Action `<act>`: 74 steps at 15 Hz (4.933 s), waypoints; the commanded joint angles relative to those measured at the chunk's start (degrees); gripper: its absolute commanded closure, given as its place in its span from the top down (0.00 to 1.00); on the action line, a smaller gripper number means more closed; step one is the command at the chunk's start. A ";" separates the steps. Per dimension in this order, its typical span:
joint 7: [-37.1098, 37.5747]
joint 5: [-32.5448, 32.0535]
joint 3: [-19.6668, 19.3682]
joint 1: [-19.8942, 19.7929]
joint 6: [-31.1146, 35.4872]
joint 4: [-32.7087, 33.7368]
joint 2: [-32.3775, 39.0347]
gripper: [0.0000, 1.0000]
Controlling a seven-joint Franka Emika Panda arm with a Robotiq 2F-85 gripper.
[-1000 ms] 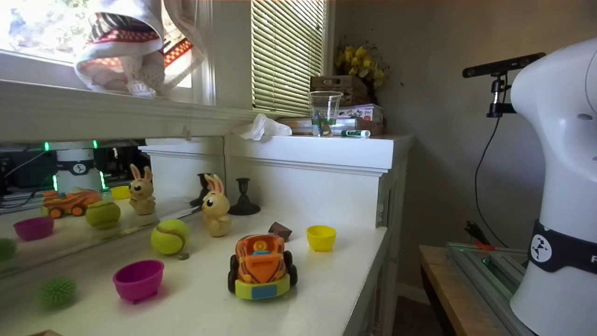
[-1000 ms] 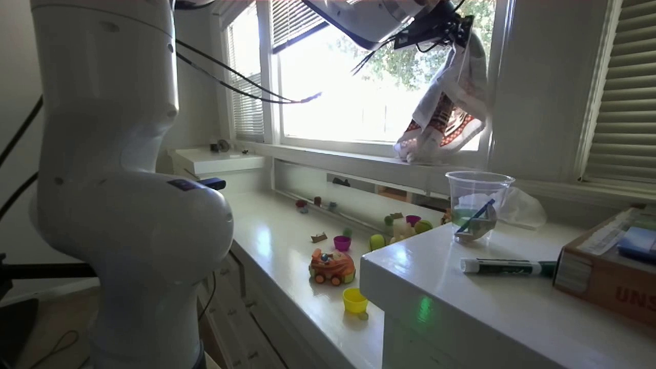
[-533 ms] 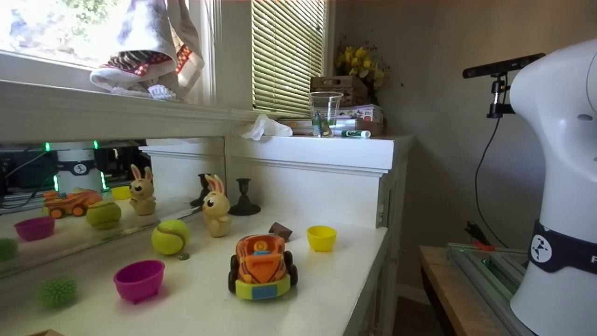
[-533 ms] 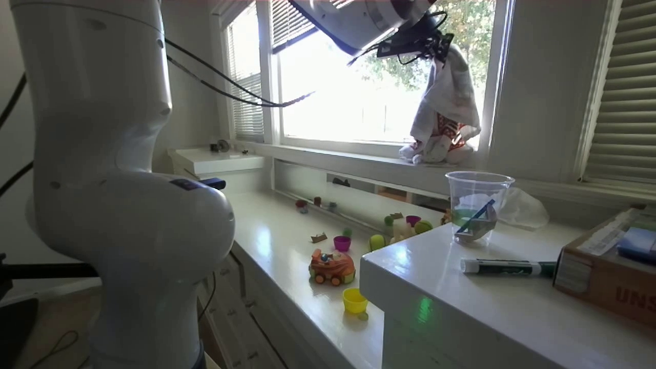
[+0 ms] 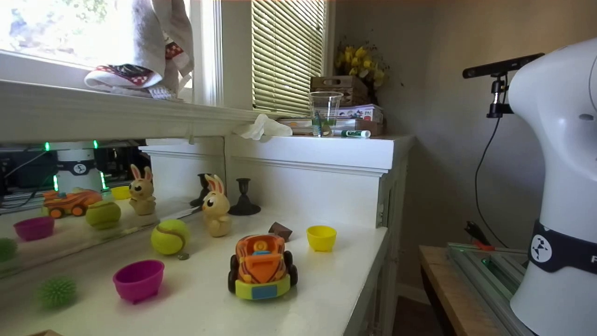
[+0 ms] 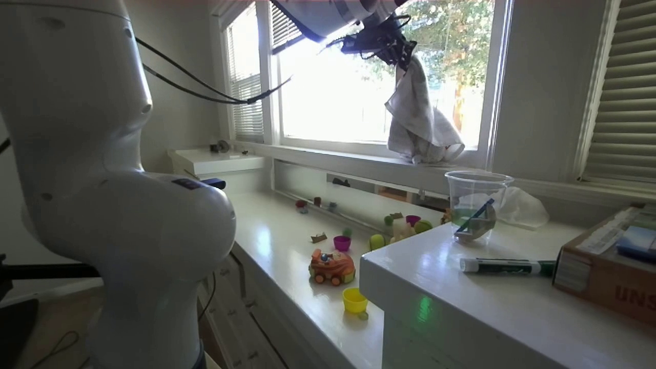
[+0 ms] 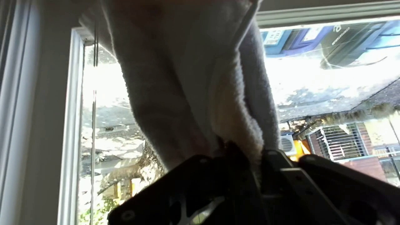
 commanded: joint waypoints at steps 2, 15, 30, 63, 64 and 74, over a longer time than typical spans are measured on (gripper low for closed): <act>-7.08 12.42 10.95 -8.63 -8.67 -2.30 -9.24 0.02; -5.47 19.43 15.41 -21.79 -25.35 6.85 -18.36 0.02; 10.70 16.15 10.01 -42.29 -25.20 11.22 -18.49 0.02; 12.02 16.93 -7.00 -47.19 -11.91 -6.15 0.89 0.02; 11.76 17.30 -7.10 -47.16 -11.42 -6.84 1.48 0.02; 7.42 23.18 -8.35 -46.39 -9.61 -9.90 7.15 0.02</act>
